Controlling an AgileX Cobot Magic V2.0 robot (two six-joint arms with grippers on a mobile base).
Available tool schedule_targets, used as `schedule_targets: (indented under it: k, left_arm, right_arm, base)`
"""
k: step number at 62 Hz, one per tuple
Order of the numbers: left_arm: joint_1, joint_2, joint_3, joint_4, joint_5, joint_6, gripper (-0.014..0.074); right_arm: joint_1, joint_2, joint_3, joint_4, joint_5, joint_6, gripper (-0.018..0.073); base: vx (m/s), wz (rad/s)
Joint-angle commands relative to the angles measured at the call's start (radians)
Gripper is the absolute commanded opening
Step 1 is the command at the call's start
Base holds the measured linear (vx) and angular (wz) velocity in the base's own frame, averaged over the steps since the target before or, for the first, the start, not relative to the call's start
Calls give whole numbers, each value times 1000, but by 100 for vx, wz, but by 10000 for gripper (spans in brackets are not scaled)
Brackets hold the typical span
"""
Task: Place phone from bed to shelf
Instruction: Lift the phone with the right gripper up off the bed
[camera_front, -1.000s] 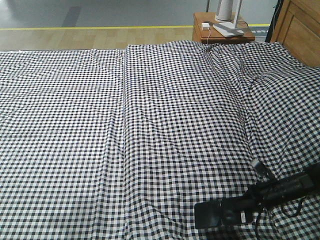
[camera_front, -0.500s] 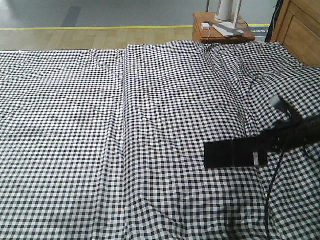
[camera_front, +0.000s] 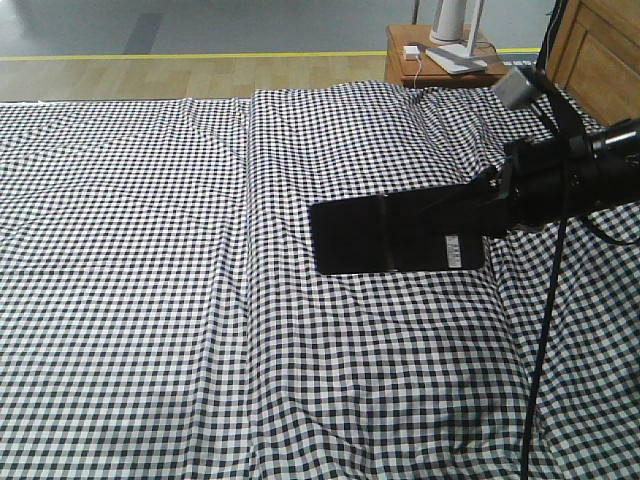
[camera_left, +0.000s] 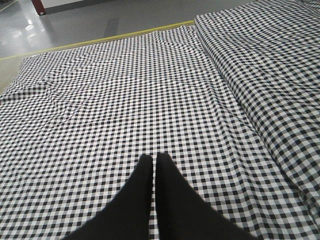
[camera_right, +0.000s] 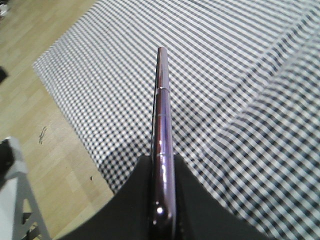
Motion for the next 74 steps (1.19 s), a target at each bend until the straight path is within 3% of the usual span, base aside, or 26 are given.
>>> schedule_targets:
  k: [1,31,74]
  left_arm:
    - [1,-7,5,-2,-73,0,1]
    - [1,-7,5,-2,-73,0,1]
    - [1,-7,5,-2,-73,0,1]
  right_arm:
    - [58,-104,-24,85,86,18,-3]
    - [295,-277,-24,85,84,95,-2]
    - [303,-292,-25,88,82,92,-2]
  base:
    - [0,0]
    - [0,0]
    - [0,0]
